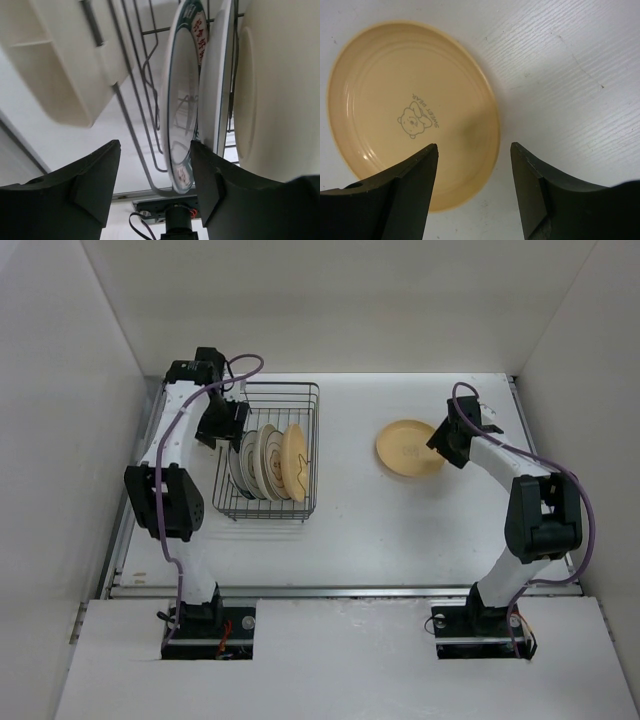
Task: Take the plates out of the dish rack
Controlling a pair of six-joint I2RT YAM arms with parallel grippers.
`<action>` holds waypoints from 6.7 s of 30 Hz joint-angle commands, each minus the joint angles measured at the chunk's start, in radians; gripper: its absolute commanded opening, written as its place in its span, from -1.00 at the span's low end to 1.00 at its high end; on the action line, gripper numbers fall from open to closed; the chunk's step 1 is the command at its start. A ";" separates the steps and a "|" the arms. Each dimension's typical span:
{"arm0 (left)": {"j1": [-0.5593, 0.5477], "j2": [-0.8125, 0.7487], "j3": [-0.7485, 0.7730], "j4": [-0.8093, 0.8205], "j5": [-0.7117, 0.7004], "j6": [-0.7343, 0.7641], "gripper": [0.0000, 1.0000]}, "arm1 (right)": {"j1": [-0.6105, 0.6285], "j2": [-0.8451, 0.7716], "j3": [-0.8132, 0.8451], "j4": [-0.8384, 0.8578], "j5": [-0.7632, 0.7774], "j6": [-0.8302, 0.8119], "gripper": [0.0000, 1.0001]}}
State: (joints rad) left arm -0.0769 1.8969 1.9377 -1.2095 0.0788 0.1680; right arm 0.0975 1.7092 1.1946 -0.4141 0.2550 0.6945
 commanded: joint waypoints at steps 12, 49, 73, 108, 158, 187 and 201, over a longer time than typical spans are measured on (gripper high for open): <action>0.000 0.047 0.010 -0.053 0.099 0.021 -1.00 | -0.005 -0.051 -0.024 0.031 0.027 -0.024 0.28; -0.031 -0.233 0.037 0.409 0.909 -0.360 -1.00 | 0.263 -0.152 0.195 0.370 -0.855 -0.179 1.00; -0.049 -0.177 0.110 0.163 0.440 -0.180 1.00 | 0.232 -0.060 0.056 0.689 -0.999 0.152 -1.00; -0.029 -0.156 -0.232 0.171 0.111 -0.016 0.29 | 0.231 -0.102 -0.345 0.150 -0.588 -0.171 0.13; -0.029 -0.249 -0.103 0.586 1.205 -0.515 -1.00 | 0.300 -0.234 0.145 0.406 -0.985 -0.116 0.84; -0.124 -0.355 -0.071 0.301 0.082 -0.058 1.00 | 0.153 -0.373 -0.111 0.183 -0.746 -0.032 -1.00; -0.124 -0.312 0.000 0.320 -0.071 0.025 1.00 | 0.162 -0.139 -0.236 0.081 -0.732 -0.219 -1.00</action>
State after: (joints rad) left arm -0.2008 1.5894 1.8896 -0.9016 0.0528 0.1795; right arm 0.2443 1.5574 0.9314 -0.3592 -0.4557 0.5289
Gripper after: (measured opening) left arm 0.997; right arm 0.067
